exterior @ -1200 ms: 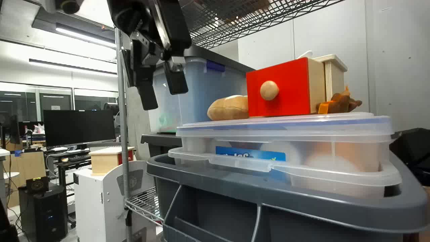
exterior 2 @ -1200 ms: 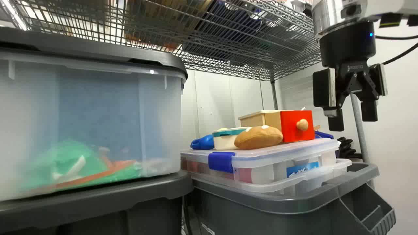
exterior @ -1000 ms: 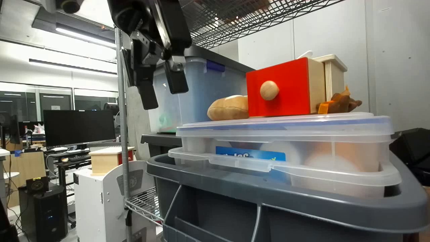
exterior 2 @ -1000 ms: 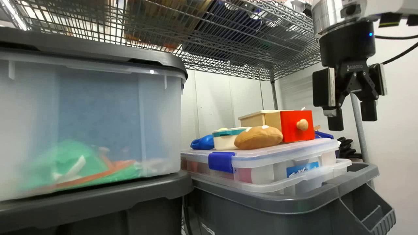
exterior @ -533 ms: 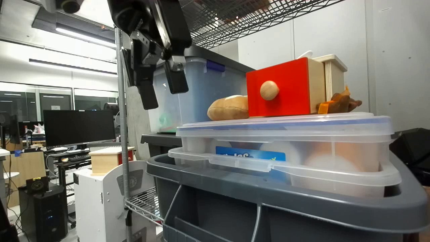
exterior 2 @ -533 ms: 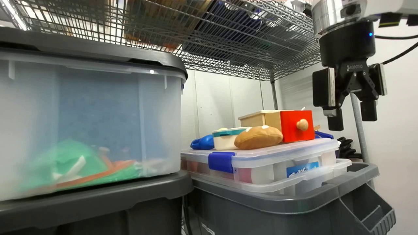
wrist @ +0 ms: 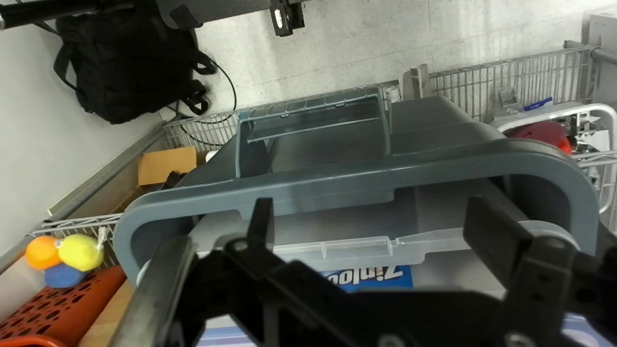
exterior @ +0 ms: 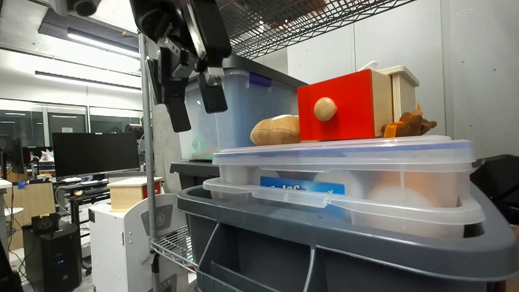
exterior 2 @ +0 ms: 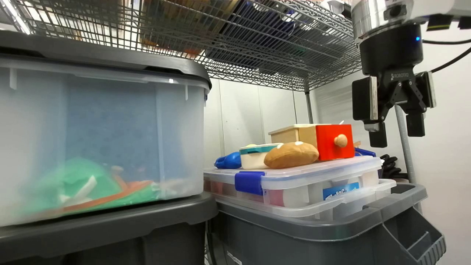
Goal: Put the bread plushy in the drawer
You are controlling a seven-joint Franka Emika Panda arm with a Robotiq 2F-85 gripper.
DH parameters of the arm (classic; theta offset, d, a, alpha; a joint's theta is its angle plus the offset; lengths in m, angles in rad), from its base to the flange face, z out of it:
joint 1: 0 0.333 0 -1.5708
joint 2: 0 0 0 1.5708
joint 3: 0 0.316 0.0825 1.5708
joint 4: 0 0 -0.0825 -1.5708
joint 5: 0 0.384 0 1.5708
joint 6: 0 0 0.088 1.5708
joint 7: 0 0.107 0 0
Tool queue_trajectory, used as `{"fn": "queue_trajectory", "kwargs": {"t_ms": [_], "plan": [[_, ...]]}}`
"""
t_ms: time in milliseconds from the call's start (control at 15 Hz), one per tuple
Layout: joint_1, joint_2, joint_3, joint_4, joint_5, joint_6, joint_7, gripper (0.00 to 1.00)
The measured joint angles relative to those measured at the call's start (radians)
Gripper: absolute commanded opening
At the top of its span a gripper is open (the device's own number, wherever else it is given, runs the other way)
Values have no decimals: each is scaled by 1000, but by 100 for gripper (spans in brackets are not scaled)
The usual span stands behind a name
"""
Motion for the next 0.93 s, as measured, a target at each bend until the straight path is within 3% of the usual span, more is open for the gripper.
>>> {"fn": "queue_trajectory", "kwargs": {"t_ms": [933], "plan": [[-1, 21, -13, 23, 0, 0, 0, 100]]}}
